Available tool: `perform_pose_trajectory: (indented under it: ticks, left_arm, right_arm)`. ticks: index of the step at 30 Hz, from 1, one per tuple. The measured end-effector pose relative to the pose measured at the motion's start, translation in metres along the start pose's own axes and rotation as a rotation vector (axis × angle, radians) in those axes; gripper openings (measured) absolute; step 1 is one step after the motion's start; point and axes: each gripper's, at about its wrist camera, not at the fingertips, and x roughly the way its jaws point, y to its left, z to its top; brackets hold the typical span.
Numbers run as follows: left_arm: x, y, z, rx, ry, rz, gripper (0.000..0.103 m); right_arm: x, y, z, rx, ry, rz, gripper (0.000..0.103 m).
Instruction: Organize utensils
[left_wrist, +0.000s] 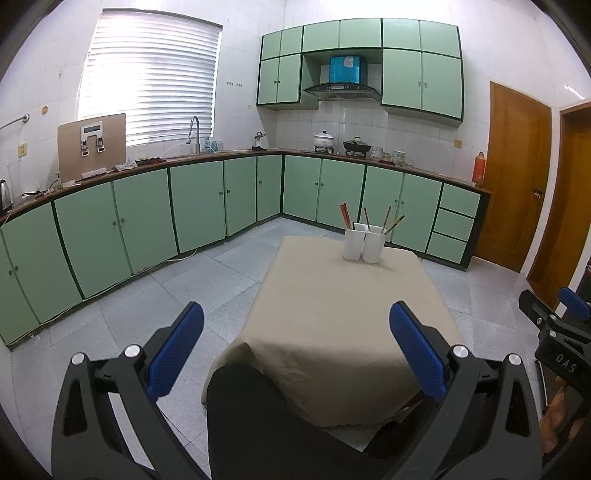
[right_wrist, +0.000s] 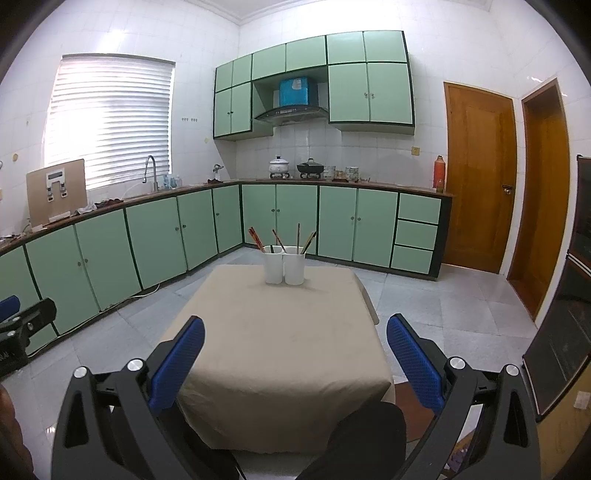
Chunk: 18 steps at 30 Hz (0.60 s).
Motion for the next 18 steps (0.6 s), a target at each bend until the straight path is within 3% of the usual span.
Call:
perform_pose_trajectory:
  ticks: [18]
  left_arm:
    - [-0.0009,0.0,-0.0001,-0.005,0.0,0.001,0.098]
  right_arm:
    - [-0.0031,-0.0008,-0.0015,-0.002,-0.004,0.001,0.097]
